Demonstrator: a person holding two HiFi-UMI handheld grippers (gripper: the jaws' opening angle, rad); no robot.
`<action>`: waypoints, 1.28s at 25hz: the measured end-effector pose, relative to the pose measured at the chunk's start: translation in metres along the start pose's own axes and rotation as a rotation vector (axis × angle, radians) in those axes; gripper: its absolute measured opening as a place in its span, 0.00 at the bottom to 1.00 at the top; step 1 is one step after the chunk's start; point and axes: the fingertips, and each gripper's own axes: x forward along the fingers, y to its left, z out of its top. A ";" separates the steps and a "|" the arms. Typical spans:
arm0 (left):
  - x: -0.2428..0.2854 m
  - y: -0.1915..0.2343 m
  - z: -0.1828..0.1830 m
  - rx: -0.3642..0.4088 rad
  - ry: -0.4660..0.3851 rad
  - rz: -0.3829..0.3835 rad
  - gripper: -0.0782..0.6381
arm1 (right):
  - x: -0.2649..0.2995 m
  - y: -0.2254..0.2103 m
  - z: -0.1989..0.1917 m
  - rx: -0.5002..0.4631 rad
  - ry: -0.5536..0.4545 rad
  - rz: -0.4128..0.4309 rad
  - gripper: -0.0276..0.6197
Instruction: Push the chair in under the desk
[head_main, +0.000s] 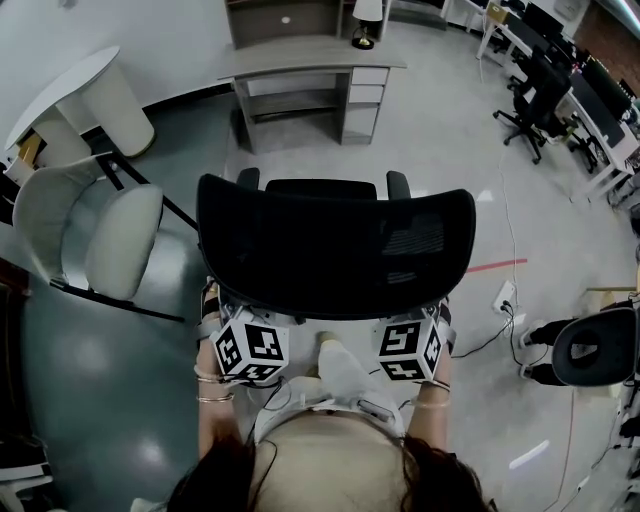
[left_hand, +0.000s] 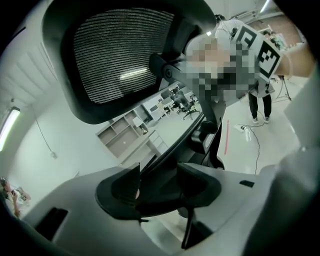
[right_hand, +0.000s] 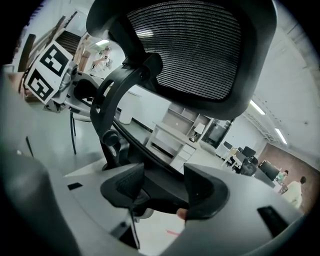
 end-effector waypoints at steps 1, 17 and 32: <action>0.000 0.000 0.000 0.001 0.001 -0.003 0.41 | 0.000 0.000 0.001 -0.001 -0.003 0.009 0.40; 0.003 -0.002 0.005 -0.014 0.025 -0.110 0.41 | 0.006 -0.008 -0.001 -0.004 -0.019 0.087 0.41; 0.023 0.006 0.011 -0.111 0.046 -0.175 0.41 | 0.033 -0.020 0.006 -0.022 -0.055 0.110 0.41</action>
